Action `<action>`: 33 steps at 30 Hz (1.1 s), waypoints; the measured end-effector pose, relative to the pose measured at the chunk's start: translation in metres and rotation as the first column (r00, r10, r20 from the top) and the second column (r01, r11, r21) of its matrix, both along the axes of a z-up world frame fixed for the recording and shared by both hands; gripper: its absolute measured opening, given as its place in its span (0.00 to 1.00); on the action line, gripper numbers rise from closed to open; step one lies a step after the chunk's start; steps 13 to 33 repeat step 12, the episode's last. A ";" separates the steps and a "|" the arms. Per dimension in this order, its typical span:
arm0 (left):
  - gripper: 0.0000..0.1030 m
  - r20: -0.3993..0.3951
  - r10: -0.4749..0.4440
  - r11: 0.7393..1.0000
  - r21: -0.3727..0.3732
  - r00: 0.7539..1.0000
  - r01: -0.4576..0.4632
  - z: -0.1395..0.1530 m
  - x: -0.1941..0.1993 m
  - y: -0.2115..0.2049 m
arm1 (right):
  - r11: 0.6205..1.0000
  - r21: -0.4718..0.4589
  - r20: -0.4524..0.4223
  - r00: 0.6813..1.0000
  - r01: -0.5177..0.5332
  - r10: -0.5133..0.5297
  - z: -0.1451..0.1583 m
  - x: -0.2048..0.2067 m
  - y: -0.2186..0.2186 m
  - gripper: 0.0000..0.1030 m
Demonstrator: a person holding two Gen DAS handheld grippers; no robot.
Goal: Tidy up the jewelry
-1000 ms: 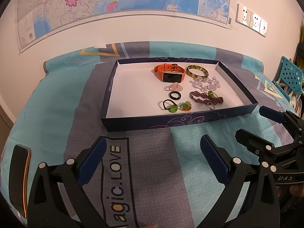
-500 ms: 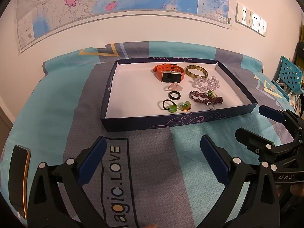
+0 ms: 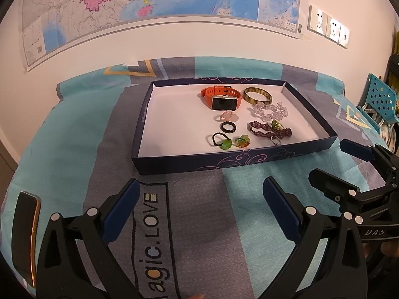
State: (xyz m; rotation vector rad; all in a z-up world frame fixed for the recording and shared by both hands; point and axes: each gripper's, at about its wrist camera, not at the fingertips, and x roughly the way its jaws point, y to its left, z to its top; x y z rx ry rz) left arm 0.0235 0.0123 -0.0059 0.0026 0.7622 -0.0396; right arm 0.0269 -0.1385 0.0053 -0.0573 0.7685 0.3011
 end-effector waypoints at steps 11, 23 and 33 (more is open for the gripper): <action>0.94 -0.030 -0.004 1.000 -0.031 1.000 0.003 -0.003 0.004 0.010 | 0.999 -0.033 -0.031 0.999 0.025 -0.026 -0.003 0.005 -0.036 0.93; 0.94 -0.027 0.005 1.000 -0.030 1.000 -0.006 -0.003 0.004 0.016 | 0.998 -0.042 -0.047 0.998 0.043 -0.045 -0.005 0.009 -0.048 0.93; 0.94 -0.027 0.005 1.000 -0.030 1.000 -0.006 -0.003 0.004 0.016 | 0.998 -0.042 -0.047 0.998 0.043 -0.045 -0.005 0.009 -0.048 0.93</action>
